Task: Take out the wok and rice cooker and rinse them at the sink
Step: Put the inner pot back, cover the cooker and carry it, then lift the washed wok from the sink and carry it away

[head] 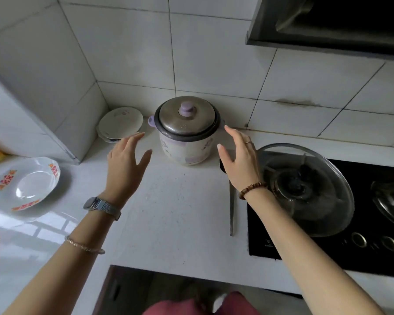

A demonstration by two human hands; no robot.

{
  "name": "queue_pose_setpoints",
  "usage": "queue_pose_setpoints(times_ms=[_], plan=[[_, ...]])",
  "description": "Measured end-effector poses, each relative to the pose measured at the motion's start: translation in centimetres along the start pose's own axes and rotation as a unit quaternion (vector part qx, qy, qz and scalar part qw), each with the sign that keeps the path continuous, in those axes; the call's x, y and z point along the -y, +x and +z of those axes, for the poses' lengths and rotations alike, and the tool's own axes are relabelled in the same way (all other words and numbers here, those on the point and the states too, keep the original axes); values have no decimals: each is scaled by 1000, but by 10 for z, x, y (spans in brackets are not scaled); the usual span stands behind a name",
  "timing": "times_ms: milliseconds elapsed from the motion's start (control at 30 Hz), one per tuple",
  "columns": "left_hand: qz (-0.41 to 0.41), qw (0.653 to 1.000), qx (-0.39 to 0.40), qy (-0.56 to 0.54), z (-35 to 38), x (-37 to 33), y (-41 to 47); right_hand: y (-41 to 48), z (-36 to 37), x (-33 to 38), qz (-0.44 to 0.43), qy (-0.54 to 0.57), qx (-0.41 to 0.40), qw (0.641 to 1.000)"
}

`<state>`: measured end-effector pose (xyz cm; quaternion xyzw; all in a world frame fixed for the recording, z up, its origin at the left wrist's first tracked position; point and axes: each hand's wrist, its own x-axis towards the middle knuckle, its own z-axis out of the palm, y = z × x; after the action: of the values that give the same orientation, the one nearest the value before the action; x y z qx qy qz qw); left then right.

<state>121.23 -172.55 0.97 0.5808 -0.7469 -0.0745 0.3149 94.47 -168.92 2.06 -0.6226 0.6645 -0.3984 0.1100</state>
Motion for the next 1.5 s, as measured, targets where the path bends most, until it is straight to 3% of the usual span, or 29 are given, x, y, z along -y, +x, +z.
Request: queue_pose_setpoints(times_ms=[200,500,733,967,1200,1500], plan=[[-64,997,-48,13,-34,-23,-70,-28,-23,19,-64,43,20,997],[-197,967,-147,67,-78,-57,-181,-58,-29,53,-158,114,130,972],[-307,914,-231,128,-117,-89,-292,-111,-18,95,-252,131,263,922],[-409,840,-312,175,-155,-118,-412,-187,2,152,-350,167,349,853],[-471,771,-385,191,-190,-143,-514,-279,14,197,-408,202,397,797],[-519,725,-412,186,-232,-142,-635,-411,23,255,-428,229,449,750]])
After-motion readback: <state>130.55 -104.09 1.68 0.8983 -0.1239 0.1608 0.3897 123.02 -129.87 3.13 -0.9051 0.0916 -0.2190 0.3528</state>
